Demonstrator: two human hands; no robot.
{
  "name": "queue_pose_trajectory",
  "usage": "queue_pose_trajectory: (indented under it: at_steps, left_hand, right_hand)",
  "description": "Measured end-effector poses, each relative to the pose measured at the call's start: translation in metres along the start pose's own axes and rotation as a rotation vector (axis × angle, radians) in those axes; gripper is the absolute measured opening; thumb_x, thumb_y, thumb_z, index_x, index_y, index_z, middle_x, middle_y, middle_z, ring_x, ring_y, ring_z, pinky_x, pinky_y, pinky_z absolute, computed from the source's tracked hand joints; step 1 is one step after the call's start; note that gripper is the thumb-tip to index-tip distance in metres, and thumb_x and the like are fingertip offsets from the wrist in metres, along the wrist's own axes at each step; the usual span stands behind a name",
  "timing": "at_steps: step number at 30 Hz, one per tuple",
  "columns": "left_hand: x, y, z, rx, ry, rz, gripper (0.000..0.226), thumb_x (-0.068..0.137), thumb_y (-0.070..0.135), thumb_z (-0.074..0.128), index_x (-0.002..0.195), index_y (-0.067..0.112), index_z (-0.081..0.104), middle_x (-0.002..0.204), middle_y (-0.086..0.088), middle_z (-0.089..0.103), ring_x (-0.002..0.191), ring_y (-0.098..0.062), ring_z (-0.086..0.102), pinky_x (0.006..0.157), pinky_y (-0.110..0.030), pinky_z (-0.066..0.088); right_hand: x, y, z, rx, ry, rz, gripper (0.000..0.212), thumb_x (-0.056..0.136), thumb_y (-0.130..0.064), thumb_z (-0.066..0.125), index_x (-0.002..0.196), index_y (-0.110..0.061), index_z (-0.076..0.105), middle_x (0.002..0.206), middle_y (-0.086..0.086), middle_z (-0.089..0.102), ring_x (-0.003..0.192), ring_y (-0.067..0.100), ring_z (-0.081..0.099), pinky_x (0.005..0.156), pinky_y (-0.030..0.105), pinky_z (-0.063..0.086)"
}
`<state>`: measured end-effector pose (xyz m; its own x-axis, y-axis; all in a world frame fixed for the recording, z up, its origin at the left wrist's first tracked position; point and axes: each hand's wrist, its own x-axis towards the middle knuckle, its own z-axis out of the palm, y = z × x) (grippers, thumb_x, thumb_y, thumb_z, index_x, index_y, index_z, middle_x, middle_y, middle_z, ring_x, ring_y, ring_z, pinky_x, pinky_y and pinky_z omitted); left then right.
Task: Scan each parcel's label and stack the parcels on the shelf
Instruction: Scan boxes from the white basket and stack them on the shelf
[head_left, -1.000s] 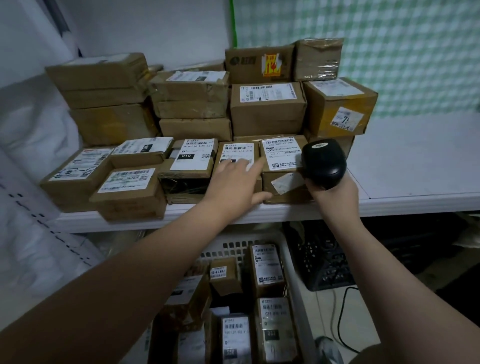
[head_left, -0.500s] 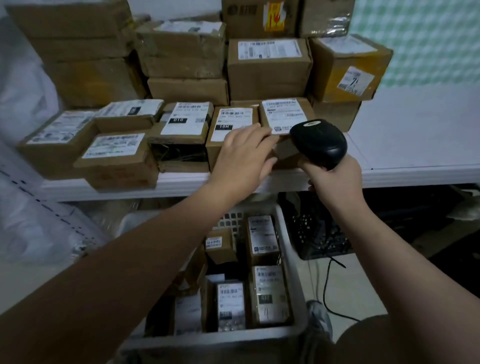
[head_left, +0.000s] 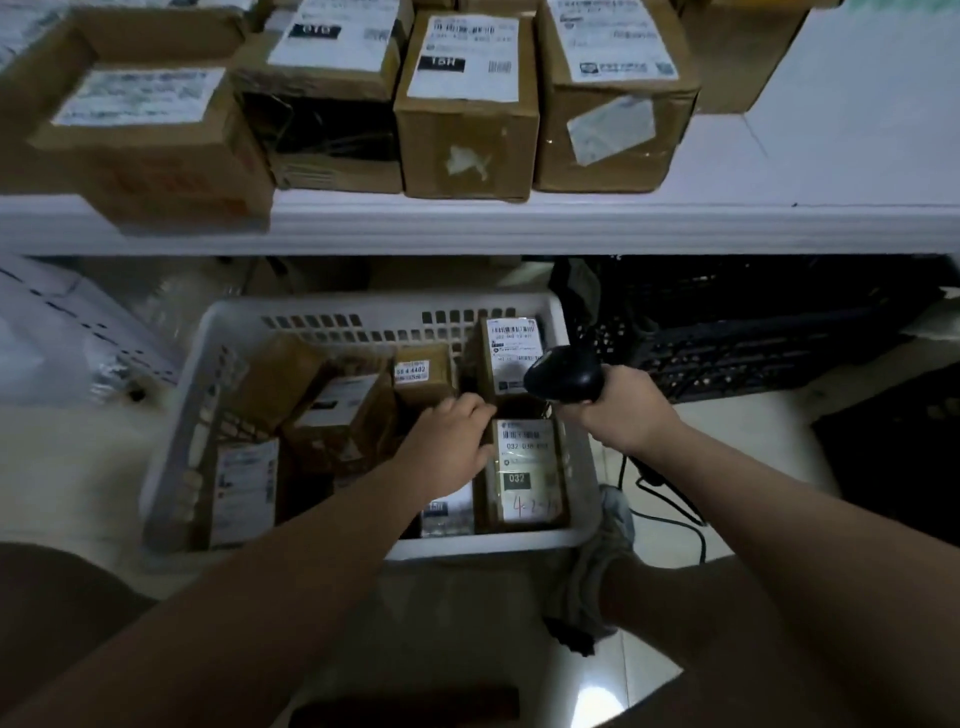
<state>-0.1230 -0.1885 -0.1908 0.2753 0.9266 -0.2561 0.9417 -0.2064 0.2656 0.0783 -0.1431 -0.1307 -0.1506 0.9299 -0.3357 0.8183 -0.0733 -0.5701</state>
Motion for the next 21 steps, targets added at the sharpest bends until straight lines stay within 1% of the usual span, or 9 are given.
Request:
queue_pose_trajectory:
  at_steps: [3, 5, 9, 11, 13, 15, 17, 18, 21]
  left_hand:
    - [0.019, 0.001, 0.022, -0.157, -0.186, -0.092, 0.066, 0.098, 0.038, 0.047, 0.153, 0.016, 0.016, 0.159, -0.002, 0.015, 0.142, -0.026, 0.02, 0.115, -0.043, 0.024]
    - [0.031, -0.001, 0.033, -0.283, -0.241, -0.167, 0.07, 0.098, 0.039, 0.047, 0.154, 0.018, 0.011, 0.161, -0.001, 0.008, 0.145, -0.027, 0.014, 0.116, -0.043, 0.022]
    - [0.044, -0.006, 0.044, -0.413, -0.278, -0.233, 0.064, 0.098, 0.038, 0.049, 0.152, 0.019, 0.02, 0.158, -0.004, 0.018, 0.143, -0.028, 0.021, 0.113, -0.041, 0.026]
    - [0.045, -0.012, 0.046, -0.424, -0.245, -0.247, 0.052, 0.096, 0.035, 0.052, 0.143, 0.019, 0.036, 0.145, -0.006, 0.035, 0.133, -0.028, 0.032, 0.105, -0.038, 0.033]
    - [0.043, -0.018, 0.048, -0.496, -0.196, -0.271, 0.033, 0.093, 0.033, 0.059, 0.122, 0.024, 0.046, 0.125, -0.006, 0.047, 0.119, -0.026, 0.043, 0.095, -0.037, 0.039]
    - [0.039, -0.021, 0.048, -0.689, -0.17, -0.308, 0.026, 0.09, 0.031, 0.063, 0.103, 0.026, 0.042, 0.11, -0.004, 0.05, 0.097, -0.02, 0.055, 0.08, -0.034, 0.047]
    - [0.034, -0.019, 0.044, -0.835, -0.161, -0.31, 0.031, 0.087, 0.029, 0.067, 0.097, 0.024, 0.039, 0.102, -0.004, 0.049, 0.081, -0.015, 0.053, 0.067, -0.028, 0.045]
    - [0.033, -0.017, 0.043, -0.854, -0.154, -0.303, 0.033, 0.085, 0.028, 0.069, 0.095, 0.025, 0.038, 0.102, -0.003, 0.047, 0.081, -0.014, 0.051, 0.067, -0.028, 0.044]
    - [0.033, -0.013, 0.043, -0.843, -0.148, -0.316, 0.041, 0.079, 0.028, 0.073, 0.099, 0.024, 0.037, 0.114, 0.001, 0.037, 0.101, -0.016, 0.046, 0.083, -0.034, 0.045]
  right_hand:
    - [0.011, 0.003, -0.001, 0.039, 0.004, 0.042, 0.017, 0.078, -0.032, 0.074, 0.078, -0.02, 0.062, 0.068, 0.001, 0.063, 0.069, 0.024, 0.065, 0.063, 0.034, 0.055]
    - [0.016, 0.001, -0.001, 0.107, 0.0, 0.061, 0.015, 0.079, -0.028, 0.073, 0.074, -0.021, 0.06, 0.066, -0.001, 0.061, 0.064, 0.019, 0.061, 0.06, 0.029, 0.051]
    - [0.024, -0.005, 0.006, 0.177, -0.038, 0.045, 0.013, 0.079, -0.024, 0.074, 0.077, -0.019, 0.062, 0.068, -0.002, 0.061, 0.063, 0.015, 0.058, 0.064, 0.031, 0.052]
    - [0.025, -0.006, 0.011, 0.153, -0.063, 0.029, 0.017, 0.078, -0.022, 0.074, 0.071, -0.02, 0.06, 0.064, -0.002, 0.059, 0.059, 0.013, 0.056, 0.064, 0.031, 0.051]
    - [0.026, -0.005, 0.014, 0.122, -0.088, 0.031, 0.018, 0.079, -0.023, 0.074, 0.069, -0.021, 0.059, 0.063, -0.002, 0.059, 0.06, 0.014, 0.056, 0.065, 0.033, 0.052]
    - [0.026, -0.004, 0.015, 0.113, -0.102, 0.045, 0.017, 0.079, -0.023, 0.074, 0.07, -0.021, 0.059, 0.065, -0.002, 0.06, 0.062, 0.014, 0.057, 0.068, 0.035, 0.054]
    - [0.027, -0.004, 0.015, 0.12, -0.103, 0.057, 0.017, 0.079, -0.023, 0.074, 0.07, -0.021, 0.059, 0.066, -0.002, 0.06, 0.062, 0.014, 0.057, 0.069, 0.035, 0.054]
    - [0.027, -0.005, 0.016, 0.125, -0.097, 0.059, 0.017, 0.079, -0.021, 0.074, 0.07, -0.021, 0.059, 0.065, -0.002, 0.06, 0.062, 0.013, 0.057, 0.069, 0.036, 0.053]
    - [0.024, -0.011, 0.016, 0.135, -0.079, 0.058, 0.018, 0.079, -0.019, 0.073, 0.068, -0.018, 0.059, 0.062, -0.001, 0.059, 0.059, 0.013, 0.056, 0.068, 0.036, 0.052]
